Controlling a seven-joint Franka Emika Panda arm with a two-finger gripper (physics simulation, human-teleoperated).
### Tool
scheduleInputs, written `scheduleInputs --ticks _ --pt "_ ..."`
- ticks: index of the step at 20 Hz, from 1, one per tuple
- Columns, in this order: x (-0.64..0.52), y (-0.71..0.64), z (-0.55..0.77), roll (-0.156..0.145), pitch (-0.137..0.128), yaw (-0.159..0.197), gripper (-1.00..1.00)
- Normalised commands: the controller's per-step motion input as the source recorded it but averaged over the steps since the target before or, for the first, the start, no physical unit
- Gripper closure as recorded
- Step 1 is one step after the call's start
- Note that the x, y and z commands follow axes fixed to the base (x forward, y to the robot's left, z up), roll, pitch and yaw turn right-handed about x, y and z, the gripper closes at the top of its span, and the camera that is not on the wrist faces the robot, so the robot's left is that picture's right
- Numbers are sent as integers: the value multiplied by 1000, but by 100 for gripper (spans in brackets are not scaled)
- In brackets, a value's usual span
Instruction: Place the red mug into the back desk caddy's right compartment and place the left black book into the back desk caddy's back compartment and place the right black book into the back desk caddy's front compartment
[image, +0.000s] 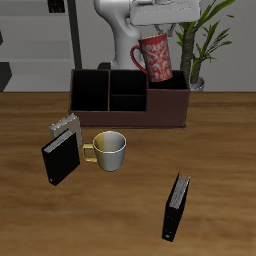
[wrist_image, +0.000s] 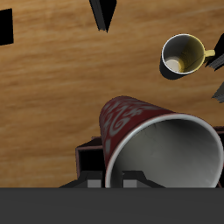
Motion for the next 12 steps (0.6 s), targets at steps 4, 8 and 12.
scheduleInputs --ticks 4,8,12 --pt "-373 304 -75 47 58 -29 100" --pt "-360 268 60 6 -24 6 100" --pt "-313 5 280 -28 -57 -21 100"
